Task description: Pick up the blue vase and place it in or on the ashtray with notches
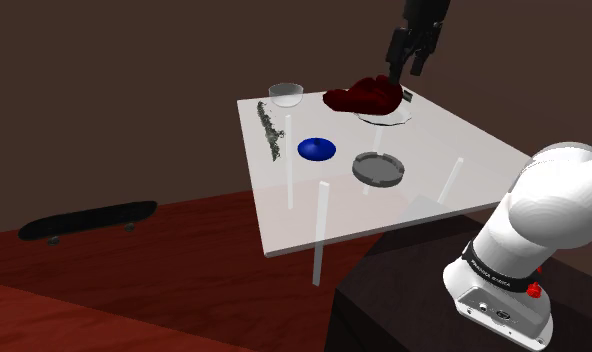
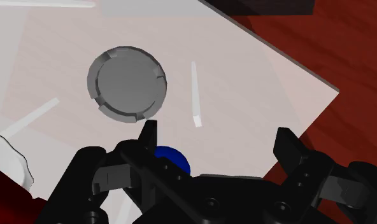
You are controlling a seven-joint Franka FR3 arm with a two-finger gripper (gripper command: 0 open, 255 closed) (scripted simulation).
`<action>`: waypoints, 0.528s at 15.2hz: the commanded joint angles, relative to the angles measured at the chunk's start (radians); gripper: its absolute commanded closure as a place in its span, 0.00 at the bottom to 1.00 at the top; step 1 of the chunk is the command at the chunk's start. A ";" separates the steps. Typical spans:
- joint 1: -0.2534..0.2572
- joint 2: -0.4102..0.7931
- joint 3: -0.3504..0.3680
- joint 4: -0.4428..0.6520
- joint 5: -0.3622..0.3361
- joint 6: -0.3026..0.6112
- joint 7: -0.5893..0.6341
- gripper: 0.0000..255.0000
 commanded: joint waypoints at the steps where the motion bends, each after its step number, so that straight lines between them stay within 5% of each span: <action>1: 0.000 0.000 0.000 0.000 0.000 0.000 0.000 0.00; 8: -0.015 0.205 -0.015 -0.012 -0.005 0.216 0.018 0.00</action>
